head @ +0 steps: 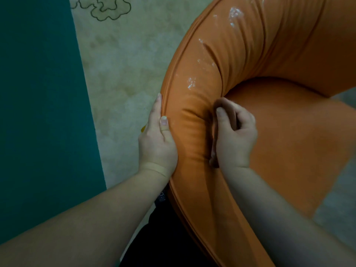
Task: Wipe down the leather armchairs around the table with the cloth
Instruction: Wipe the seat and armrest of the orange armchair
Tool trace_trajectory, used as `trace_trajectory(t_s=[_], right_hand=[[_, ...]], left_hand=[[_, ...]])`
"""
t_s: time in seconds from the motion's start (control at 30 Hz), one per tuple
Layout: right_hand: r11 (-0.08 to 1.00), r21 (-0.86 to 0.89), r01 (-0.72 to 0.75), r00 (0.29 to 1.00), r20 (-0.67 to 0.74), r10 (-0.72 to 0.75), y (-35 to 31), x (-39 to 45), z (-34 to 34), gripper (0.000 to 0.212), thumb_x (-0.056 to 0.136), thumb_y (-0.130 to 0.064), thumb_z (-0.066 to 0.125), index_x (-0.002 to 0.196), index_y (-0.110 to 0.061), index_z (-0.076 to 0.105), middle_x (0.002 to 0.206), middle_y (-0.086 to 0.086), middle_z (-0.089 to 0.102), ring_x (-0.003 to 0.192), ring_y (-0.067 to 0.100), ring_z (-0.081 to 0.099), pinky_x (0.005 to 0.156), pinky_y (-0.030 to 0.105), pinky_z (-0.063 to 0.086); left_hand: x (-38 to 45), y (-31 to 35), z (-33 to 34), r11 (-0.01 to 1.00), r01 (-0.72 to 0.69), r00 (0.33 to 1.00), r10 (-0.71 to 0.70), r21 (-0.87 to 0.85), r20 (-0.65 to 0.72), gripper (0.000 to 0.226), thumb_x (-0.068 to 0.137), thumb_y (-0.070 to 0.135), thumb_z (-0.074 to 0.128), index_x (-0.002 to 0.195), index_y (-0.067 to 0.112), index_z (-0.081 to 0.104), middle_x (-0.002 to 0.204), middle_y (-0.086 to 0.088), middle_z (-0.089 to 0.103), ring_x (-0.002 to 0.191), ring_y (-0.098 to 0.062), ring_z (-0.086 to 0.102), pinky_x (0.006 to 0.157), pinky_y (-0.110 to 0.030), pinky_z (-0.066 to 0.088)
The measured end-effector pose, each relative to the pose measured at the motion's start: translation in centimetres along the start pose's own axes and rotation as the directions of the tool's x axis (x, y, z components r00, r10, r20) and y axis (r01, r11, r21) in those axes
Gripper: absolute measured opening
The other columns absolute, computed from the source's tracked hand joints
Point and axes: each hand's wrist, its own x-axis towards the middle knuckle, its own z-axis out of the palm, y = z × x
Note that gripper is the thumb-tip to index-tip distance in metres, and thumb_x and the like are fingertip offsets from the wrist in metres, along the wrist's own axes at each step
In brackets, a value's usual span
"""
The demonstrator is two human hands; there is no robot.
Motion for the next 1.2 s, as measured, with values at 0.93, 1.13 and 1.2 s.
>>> trace_trajectory(t_s=[0.93,1.13,1.2], right_hand=[[0.937,-0.09,0.338,0.924,0.22,-0.313,2.1,-1.1,0.0,0.013,0.079,-0.008,0.078,0.088,-0.01,0.07,0.109,0.014,0.052,0.102,0.02,0.059,0.09,0.029,0.051],[0.955,-0.099,0.279,0.96,0.043,-0.276,0.6,1.0,2.7,0.009,0.079,-0.018,0.079,0.083,-0.013,0.072,0.106,0.004,0.049,0.097,0.011,0.057,0.089,0.017,0.047],[0.966,-0.084,0.243,0.97,0.048,-0.24,0.8,0.9,2.6,0.009,0.081,-0.016,0.077,0.085,-0.012,0.072,0.107,0.002,0.048,0.099,0.006,0.055,0.089,0.012,0.043]], left_hand=[[0.0,0.1,-0.1,0.999,0.031,1.0,-0.031,0.037,-0.004,0.045,0.103,0.025,0.03,0.147,0.034,0.033,0.143,0.003,0.047,0.102,0.021,0.031,0.08,0.012,0.021],[0.1,-0.1,0.0,1.0,0.012,1.0,-0.011,0.024,-0.018,0.044,0.103,0.024,0.031,0.147,0.033,0.034,0.132,0.015,0.045,0.1,0.026,0.028,0.078,0.012,0.02],[0.2,-0.1,0.0,1.0,0.006,1.0,-0.006,0.017,-0.021,0.044,0.103,0.025,0.031,0.147,0.032,0.034,0.126,0.02,0.041,0.098,0.032,0.027,0.078,0.012,0.02]])
